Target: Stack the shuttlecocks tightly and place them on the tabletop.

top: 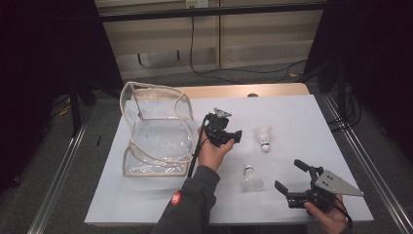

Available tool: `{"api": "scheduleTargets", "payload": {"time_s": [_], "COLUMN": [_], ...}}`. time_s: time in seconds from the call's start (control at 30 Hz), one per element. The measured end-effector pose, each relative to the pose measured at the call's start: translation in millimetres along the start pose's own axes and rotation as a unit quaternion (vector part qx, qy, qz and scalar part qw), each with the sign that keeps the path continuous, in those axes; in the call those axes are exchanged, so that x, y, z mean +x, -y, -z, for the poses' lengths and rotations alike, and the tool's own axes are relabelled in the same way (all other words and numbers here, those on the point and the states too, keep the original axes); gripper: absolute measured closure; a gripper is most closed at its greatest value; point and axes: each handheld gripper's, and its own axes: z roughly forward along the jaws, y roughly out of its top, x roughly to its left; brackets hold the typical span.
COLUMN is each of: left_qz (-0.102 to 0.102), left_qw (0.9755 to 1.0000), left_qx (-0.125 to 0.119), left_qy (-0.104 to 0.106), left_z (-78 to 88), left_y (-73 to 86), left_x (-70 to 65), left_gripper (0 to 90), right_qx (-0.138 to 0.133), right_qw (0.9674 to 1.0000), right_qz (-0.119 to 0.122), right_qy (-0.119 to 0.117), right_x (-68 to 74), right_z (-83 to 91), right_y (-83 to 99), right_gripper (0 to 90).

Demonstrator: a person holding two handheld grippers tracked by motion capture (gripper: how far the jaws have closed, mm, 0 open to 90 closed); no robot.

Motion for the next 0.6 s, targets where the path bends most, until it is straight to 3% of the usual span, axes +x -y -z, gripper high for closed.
{"api": "scheduleTargets", "payload": {"time_s": [0.23, 0.43, 0.6], "left_qz": [0.000, 0.004, -0.009], "left_qw": [0.9998, 0.9995, 0.9992], "left_qx": [0.017, 0.012, 0.009], "left_qy": [0.015, 0.030, 0.038], "left_z": [3.6, 10.1, 17.1], "left_y": [9.5, 13.3, 16.1], "left_x": [-8.9, -16.9, -22.9], "left_gripper": [20.4, 12.6, 9.3], "right_qx": [0.000, 0.000, 0.000], "right_qw": [1.0000, 1.0000, 1.0000], "right_qz": [0.000, -0.001, 0.001], "right_qy": [0.002, 0.003, 0.003], "right_x": [0.0, -0.4, -0.4], "right_z": [0.5, 0.5, -0.1], "right_y": [-0.2, -0.6, -0.6], "right_gripper": [1.8, 1.8, 1.8]}}
